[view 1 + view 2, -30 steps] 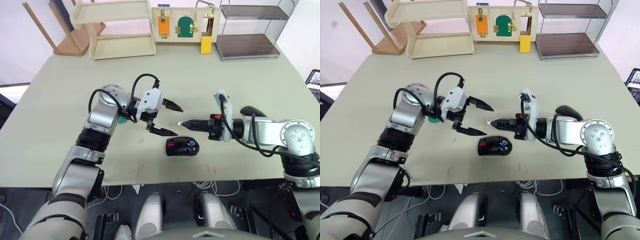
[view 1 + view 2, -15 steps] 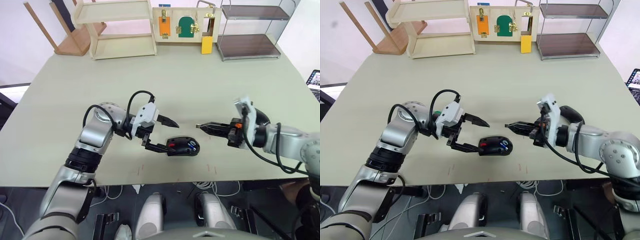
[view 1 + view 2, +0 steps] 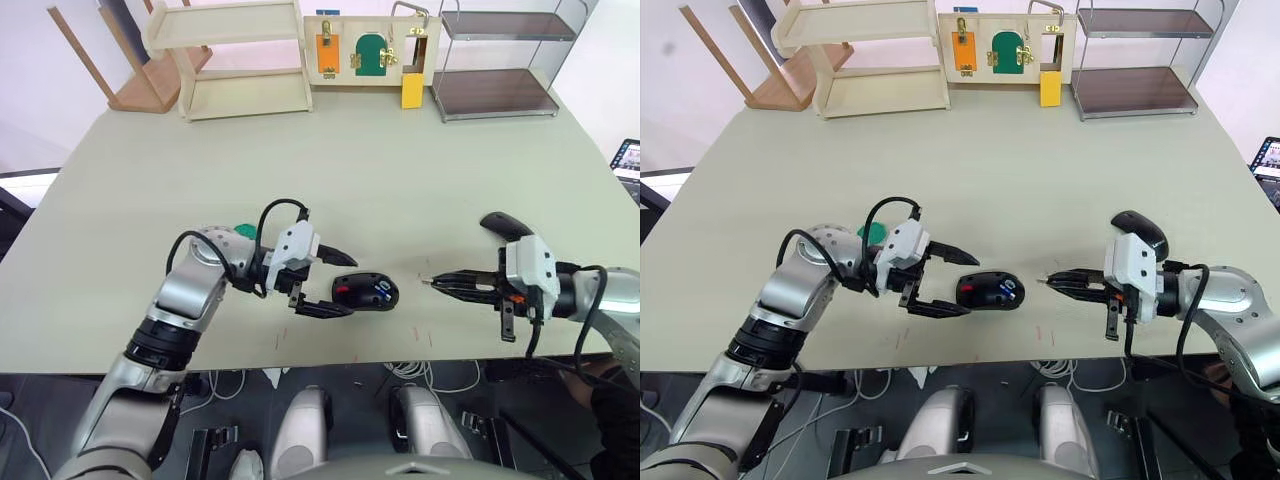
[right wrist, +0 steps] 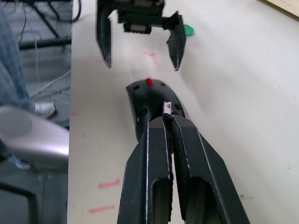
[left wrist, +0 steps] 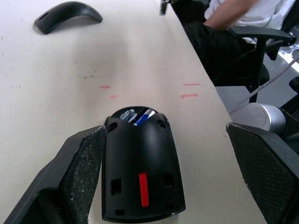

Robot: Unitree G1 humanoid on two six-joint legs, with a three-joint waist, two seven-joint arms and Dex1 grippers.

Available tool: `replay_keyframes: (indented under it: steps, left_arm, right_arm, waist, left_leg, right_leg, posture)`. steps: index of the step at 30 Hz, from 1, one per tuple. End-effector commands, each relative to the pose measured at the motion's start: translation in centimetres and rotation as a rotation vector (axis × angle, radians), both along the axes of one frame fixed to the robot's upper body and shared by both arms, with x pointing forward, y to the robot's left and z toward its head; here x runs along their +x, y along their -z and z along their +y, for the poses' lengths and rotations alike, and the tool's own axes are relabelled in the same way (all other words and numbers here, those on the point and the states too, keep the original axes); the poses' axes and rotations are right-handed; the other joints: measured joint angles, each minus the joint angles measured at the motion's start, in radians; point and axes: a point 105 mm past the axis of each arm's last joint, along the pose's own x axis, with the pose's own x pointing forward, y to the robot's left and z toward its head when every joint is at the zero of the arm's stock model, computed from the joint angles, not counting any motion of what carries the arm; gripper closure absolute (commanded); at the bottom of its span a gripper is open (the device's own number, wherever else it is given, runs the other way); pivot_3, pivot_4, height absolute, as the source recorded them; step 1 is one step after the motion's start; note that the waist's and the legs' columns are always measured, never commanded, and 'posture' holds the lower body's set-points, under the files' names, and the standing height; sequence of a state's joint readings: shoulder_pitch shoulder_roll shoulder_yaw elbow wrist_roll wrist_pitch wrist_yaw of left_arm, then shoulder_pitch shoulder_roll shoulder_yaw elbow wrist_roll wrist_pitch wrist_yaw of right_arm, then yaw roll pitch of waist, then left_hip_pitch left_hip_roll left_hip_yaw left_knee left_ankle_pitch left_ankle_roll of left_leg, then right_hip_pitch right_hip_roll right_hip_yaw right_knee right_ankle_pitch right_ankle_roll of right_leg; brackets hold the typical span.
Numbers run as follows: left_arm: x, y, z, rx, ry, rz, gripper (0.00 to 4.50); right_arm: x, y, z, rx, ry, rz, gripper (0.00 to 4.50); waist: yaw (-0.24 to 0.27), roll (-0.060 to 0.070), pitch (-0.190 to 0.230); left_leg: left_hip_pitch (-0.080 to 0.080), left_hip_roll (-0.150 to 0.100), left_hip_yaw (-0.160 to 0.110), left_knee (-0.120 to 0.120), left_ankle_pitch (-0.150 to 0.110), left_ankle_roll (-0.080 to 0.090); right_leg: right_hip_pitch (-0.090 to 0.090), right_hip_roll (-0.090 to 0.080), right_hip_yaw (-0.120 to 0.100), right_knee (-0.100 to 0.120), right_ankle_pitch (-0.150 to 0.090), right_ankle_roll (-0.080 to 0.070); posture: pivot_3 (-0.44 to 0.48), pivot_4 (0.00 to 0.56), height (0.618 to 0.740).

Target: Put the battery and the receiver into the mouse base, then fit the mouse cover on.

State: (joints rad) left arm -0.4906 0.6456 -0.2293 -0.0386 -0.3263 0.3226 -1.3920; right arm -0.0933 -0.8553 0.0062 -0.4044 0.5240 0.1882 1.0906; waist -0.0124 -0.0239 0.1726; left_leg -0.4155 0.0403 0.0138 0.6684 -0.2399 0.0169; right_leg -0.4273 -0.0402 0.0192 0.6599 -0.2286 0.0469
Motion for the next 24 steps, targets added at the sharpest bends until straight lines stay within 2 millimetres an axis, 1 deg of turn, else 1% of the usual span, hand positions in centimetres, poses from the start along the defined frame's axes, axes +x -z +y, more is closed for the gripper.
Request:
replay_keyframes:
  steps: [1,6,10,15,24]
  left_arm:
    - [-0.7,-0.2,-0.7,0.000,0.027,-0.027,0.13]
    - [-0.3,0.6,-1.0,0.024,-0.001,-0.030,0.13]
    - [0.5,1.4,-1.0,0.048,-0.048,-0.032,0.13]
    - [0.6,2.0,-1.1,0.066,-0.044,-0.025,0.13]
    - [1.7,2.8,-1.9,0.075,-0.075,-0.025,0.13]
  right_arm:
    - [-0.5,-0.7,0.1,-0.005,-0.059,-0.070,4.50]
    - [-0.4,-0.8,0.0,0.007,-0.057,-0.086,4.50]
    - [-0.1,-0.8,-0.1,0.011,-0.057,-0.100,4.50]
    - [-0.3,-0.4,-0.4,0.011,-0.052,-0.087,4.50]
    - [-0.6,0.4,-1.1,0.014,-0.025,-0.061,4.50]
  waist:
    - [0.000,0.000,0.000]
    - [0.001,0.000,0.000]
    - [0.002,0.000,0.000]
    - [0.002,0.000,0.000]
    - [0.005,0.000,0.000]
  left_leg:
    - [0.000,0.000,0.000,0.000,0.000,0.000]
    - [0.000,0.000,0.000,0.000,0.000,0.000]
    - [0.000,0.000,0.000,0.000,0.000,0.000]
    - [0.001,0.000,0.000,0.000,0.000,0.000]
    - [0.001,0.000,0.000,0.001,0.000,0.000]
  right_leg:
    - [0.000,0.000,0.000,0.000,0.000,0.000]
    - [0.000,0.000,0.000,0.001,0.000,0.000]
    - [0.000,0.000,0.000,0.001,0.000,0.000]
    - [0.000,0.000,0.000,0.001,0.000,0.000]
    - [0.001,0.000,0.000,0.001,0.000,0.000]
  posture:
    - [0.000,0.150,0.740]
    - [0.000,0.150,0.740]
    - [0.000,0.150,0.740]
    - [0.000,0.150,0.740]
    - [0.000,0.150,0.740]
